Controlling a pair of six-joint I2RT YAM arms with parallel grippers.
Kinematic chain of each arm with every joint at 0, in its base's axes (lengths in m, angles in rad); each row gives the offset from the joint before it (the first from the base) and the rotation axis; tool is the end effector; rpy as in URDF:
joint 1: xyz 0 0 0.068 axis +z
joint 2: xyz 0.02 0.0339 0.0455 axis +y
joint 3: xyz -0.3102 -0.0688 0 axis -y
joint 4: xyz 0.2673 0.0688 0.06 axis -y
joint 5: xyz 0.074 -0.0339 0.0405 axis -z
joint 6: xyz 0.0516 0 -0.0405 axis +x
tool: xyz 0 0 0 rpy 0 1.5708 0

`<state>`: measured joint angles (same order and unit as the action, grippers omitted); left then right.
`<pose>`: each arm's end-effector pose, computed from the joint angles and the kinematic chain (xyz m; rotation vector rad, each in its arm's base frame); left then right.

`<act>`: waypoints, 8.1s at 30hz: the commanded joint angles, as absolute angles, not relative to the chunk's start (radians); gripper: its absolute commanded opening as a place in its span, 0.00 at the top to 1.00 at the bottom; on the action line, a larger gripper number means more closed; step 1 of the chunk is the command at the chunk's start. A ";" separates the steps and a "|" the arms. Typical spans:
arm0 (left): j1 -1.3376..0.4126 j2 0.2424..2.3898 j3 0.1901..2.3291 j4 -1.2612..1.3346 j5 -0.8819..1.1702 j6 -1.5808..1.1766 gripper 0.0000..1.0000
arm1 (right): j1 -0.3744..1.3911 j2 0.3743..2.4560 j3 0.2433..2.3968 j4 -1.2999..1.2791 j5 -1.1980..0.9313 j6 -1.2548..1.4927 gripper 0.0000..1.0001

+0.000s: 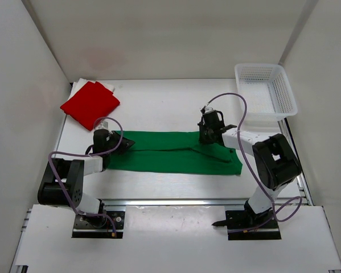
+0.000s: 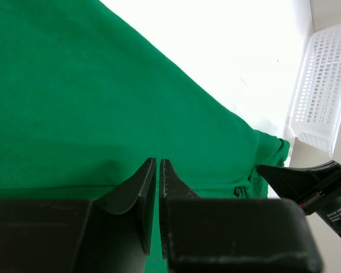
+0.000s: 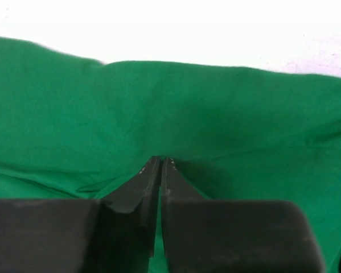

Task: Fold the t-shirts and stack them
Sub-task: Fold the other side of the tshirt into a rectangle, then rotate the tshirt 90 degrees, then grab the bottom of the folded rectangular tshirt with both arms

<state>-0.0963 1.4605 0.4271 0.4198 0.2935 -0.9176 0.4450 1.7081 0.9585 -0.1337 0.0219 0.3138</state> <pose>0.2724 -0.0413 0.1519 -0.7534 2.1705 -0.8731 0.3423 0.1620 0.1855 -0.1528 2.4736 0.3033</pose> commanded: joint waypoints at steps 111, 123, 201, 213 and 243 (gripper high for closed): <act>-0.473 1.095 0.331 0.457 0.367 -0.927 0.76 | 0.229 2.027 1.261 -0.087 -0.245 0.496 1.00; -0.345 0.991 0.302 0.267 0.361 -0.838 0.72 | 0.190 2.524 2.480 -0.495 -0.488 0.450 0.98; -0.350 0.942 0.307 0.261 0.433 -0.792 0.64 | 0.727 1.888 1.000 0.230 -0.220 0.752 0.60; -0.353 0.994 0.322 0.255 0.422 -0.773 0.64 | 0.600 1.768 0.844 0.212 -0.262 0.691 1.00; -0.655 1.354 0.399 0.163 0.336 -0.629 0.47 | 0.492 0.960 0.224 -0.146 -0.316 0.742 0.70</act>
